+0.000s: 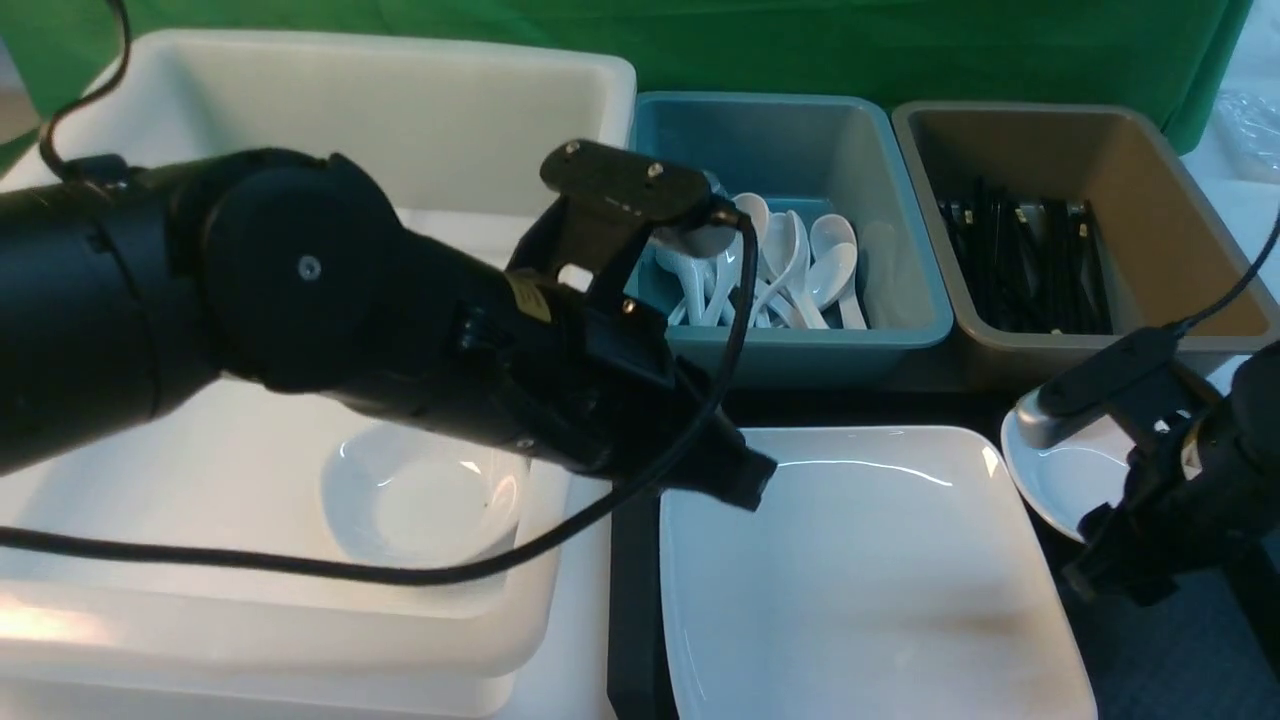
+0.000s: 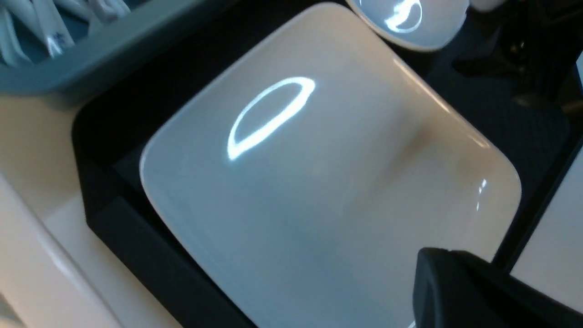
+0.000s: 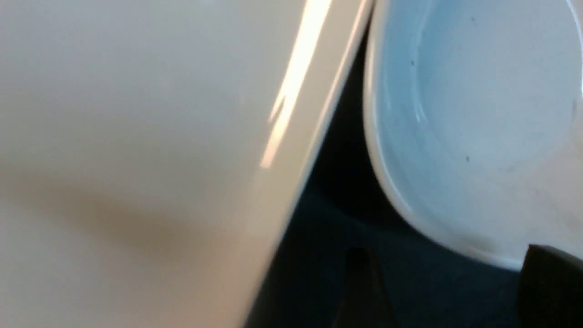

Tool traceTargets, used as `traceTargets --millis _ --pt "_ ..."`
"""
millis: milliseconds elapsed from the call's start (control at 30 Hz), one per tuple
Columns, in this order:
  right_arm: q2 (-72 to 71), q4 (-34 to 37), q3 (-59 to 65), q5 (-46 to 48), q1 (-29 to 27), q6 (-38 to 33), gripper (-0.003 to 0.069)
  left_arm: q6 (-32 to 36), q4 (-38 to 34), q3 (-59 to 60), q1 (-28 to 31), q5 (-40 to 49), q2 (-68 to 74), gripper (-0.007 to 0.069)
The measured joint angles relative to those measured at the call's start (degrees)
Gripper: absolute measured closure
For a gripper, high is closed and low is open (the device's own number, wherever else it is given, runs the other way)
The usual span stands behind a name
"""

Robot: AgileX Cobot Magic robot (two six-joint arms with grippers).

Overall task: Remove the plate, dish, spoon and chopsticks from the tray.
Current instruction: Use the right arm to grab a small plate from the dinner plate

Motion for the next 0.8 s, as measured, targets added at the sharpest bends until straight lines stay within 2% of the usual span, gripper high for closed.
traceTargets --millis 333,433,467,533,600,667,800 --pt "4.2 -0.5 0.0 -5.6 0.0 -0.5 0.0204 -0.6 0.9 -0.2 0.0 -1.4 0.3 0.0622" --pt "4.9 -0.5 0.0 -7.2 0.0 -1.1 0.0280 -0.7 0.9 -0.2 0.0 -1.7 0.3 0.0622" --pt "5.0 -0.5 0.0 -7.9 0.0 -1.3 0.0335 -0.7 0.9 -0.2 0.0 -1.7 0.3 0.0622" --pt "5.0 -0.5 0.0 -8.3 0.0 -1.3 0.0363 -0.7 0.9 -0.2 0.0 -1.7 0.3 0.0622" --pt "5.0 -0.8 0.0 -9.5 0.0 -1.7 0.0452 -0.7 1.0 -0.2 0.0 -1.7 0.3 0.0622" --pt "4.7 -1.3 -0.2 -9.7 0.2 -3.5 0.0483 -0.7 1.3 -0.2 0.0 -1.7 0.3 0.0622" --pt "4.1 -1.8 -0.5 -8.2 1.0 -4.6 0.0501 -0.7 1.7 -0.3 0.0 -1.7 0.3 0.0622"
